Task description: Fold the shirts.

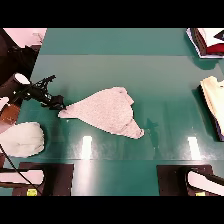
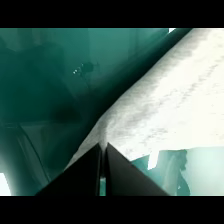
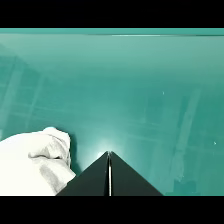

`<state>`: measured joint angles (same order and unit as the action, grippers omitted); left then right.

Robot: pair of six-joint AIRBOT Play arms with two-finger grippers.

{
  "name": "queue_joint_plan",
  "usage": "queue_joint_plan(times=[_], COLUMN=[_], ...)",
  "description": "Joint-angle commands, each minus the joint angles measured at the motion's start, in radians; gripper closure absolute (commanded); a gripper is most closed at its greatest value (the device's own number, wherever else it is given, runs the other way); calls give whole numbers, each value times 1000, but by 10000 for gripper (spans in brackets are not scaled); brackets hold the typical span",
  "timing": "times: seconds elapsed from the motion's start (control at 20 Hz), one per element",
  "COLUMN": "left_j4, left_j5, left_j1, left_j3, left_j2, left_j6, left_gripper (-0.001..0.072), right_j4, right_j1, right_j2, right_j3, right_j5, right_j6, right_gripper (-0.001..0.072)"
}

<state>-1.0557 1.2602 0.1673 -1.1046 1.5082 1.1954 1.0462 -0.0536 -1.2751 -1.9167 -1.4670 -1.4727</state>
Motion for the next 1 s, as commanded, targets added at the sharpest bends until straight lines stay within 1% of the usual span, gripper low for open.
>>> queue_joint_plan(times=[0.0, 0.05, 0.1, 0.15, 0.2, 0.25, 0.4, 0.45, 0.5, 0.6, 0.7, 0.8, 0.95], left_j4=[1, 0, 0, 0, 0, 1, 9, 15, 24, 32, 32, 35, 39], left_j5=[14, 14, 11, 11, 13, 15, 14, 14, 15, 23, 42, 39, 40], left_j1=[1, 1, 1, 1, 1, 1, 1, 1, 1, 1, 1, 1, 1], left_j3=[-5, -20, -44, -76, -117, -161, -256, -271, -277, -277, -277, -277, -277], left_j2=[-9, -24, -47, -74, -105, -137, -222, -246, -263, -280, -279, -279, -279], left_j6=[9, 9, 9, 10, 9, 10, 10, 10, 10, 10, 11, 34, 35], left_gripper=[686, 686, 686, 686, 686, 686, 686, 685, 686, 685, 685, 685, 685], right_j4=[-9, -7, -7, -6, -6, -7, -9, -22, -69, -217, -290, -296, -295], right_j1=[5, 16, 35, 61, 92, 129, 251, 298, 335, 397, 441, 476, 518], right_j2=[1, 0, 0, -2, -5, -19, -118, -168, -217, -318, -410, -493, -609], right_j3=[11, 33, 74, 131, 197, 270, 448, 488, 514, 531, 495, 417, 283], right_j5=[0, -2, 1, 9, 27, 51, 143, 184, 220, 300, 349, 372, 328], right_j6=[0, 0, 0, 0, 0, 0, 4, 32, 72, 152, 180, 180, 180], right_gripper=[695, 695, 678, 476, 247, 173, 176, 177, 177, 177, 177, 177, 179])
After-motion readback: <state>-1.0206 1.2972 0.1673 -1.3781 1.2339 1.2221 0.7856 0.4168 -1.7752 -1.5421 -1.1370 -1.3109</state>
